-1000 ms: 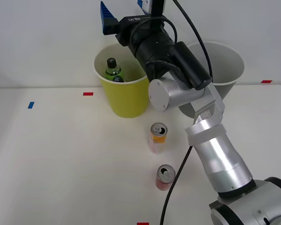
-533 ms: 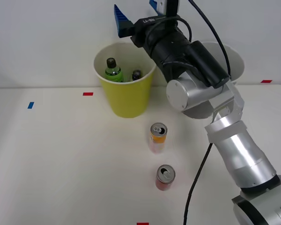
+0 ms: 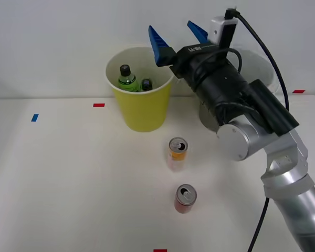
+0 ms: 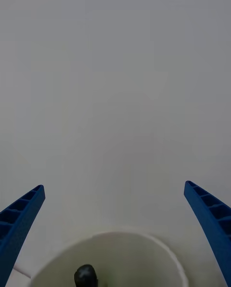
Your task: Put cans in the gray bin, plastic bottles in the light green bin
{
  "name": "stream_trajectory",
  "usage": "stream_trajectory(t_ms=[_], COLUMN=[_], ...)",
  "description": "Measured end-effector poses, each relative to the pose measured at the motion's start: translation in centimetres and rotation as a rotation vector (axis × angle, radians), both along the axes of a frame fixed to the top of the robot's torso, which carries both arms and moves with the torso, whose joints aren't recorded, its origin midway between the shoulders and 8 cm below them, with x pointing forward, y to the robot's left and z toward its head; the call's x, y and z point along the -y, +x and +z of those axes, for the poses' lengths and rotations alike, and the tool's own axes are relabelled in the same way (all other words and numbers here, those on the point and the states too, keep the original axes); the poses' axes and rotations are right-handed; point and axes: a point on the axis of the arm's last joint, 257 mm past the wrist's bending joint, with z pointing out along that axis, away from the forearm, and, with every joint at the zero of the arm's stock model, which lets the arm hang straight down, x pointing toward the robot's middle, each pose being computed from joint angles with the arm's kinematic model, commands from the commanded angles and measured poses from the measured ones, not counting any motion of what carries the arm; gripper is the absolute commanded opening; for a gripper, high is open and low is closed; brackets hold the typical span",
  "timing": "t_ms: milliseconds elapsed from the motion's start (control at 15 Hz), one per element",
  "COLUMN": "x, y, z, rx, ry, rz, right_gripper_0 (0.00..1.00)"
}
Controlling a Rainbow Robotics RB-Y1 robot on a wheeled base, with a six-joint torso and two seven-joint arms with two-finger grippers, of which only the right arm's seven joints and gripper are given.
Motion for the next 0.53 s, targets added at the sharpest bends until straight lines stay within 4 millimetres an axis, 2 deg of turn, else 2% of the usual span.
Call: stream_trajectory(t_ms=[333,533], x=[6.6,10.4], y=[-5.1,-8.5], z=[-4.7,-6.6], rx=[-0.040,-0.054], ry=[-0.033,-0.076], rz=[-0.105,-0.195], right_gripper_0=[1.00,1.00])
